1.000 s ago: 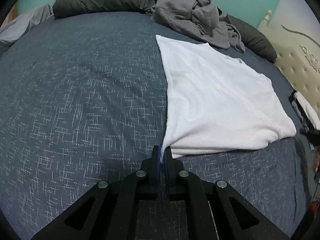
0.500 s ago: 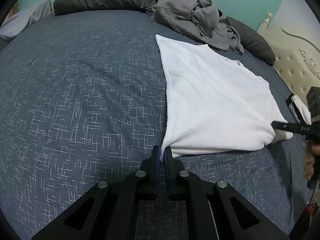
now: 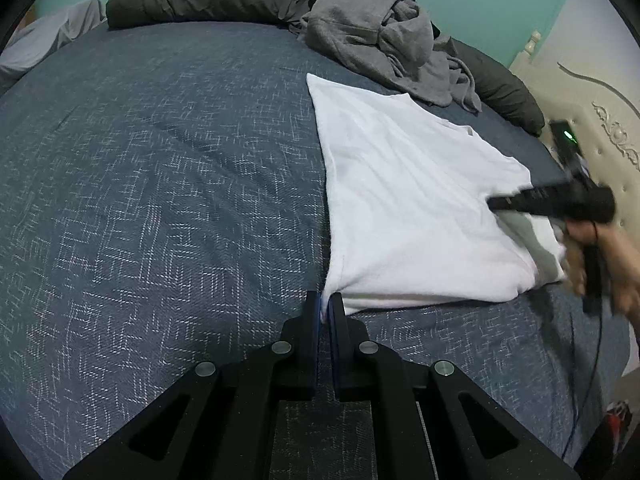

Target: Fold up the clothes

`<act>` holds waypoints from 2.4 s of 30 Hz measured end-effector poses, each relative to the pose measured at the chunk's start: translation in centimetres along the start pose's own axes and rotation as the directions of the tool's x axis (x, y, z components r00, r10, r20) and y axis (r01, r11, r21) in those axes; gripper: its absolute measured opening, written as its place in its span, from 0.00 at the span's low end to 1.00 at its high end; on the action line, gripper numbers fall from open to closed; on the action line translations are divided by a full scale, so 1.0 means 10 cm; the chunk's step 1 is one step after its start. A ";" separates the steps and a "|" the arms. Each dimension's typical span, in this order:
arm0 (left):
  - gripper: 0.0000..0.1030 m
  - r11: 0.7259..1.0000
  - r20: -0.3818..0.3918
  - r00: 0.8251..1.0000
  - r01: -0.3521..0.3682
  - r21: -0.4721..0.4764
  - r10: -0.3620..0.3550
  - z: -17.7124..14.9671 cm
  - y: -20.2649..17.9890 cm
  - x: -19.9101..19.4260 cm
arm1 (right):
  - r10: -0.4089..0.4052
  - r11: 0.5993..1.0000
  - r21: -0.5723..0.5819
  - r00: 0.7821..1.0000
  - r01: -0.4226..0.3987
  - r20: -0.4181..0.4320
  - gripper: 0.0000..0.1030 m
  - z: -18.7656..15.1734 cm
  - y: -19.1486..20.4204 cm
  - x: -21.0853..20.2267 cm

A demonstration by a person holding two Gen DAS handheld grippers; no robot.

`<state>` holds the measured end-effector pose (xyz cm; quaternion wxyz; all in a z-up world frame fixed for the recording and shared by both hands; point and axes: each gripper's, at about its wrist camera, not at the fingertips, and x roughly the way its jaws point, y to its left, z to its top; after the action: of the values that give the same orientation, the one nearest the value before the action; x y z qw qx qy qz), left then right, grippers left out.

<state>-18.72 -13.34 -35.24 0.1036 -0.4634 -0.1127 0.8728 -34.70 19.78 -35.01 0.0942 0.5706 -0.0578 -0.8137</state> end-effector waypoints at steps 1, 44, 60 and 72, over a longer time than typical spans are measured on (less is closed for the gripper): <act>0.06 1.000 -0.001 1.000 0.001 -0.002 -0.001 0.00 0.00 0.00 | 0.000 1.000 0.010 1.000 -0.001 0.004 0.03 0.10 -0.02 0.02; 0.64 0.823 0.066 0.959 0.271 -0.500 -0.276 -0.06 0.30 0.24 | 0.316 0.947 0.013 0.938 -0.321 0.141 0.16 -1.87 -0.43 -0.84; 0.09 0.830 0.159 0.962 0.272 -0.487 -0.222 -0.01 0.14 0.21 | 0.352 0.927 0.045 0.907 -0.371 0.231 0.22 -2.01 -0.70 -0.89; 0.06 0.905 0.201 0.951 0.291 -0.311 -0.237 0.49 -0.55 -0.10 | 0.358 0.915 0.087 0.894 -0.393 0.269 0.22 -2.09 -1.04 -0.99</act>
<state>-21.84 -8.89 -30.17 0.1312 -0.3839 -0.3299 0.8524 -12.71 32.33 -35.20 0.2019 0.4477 -0.2353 -0.8387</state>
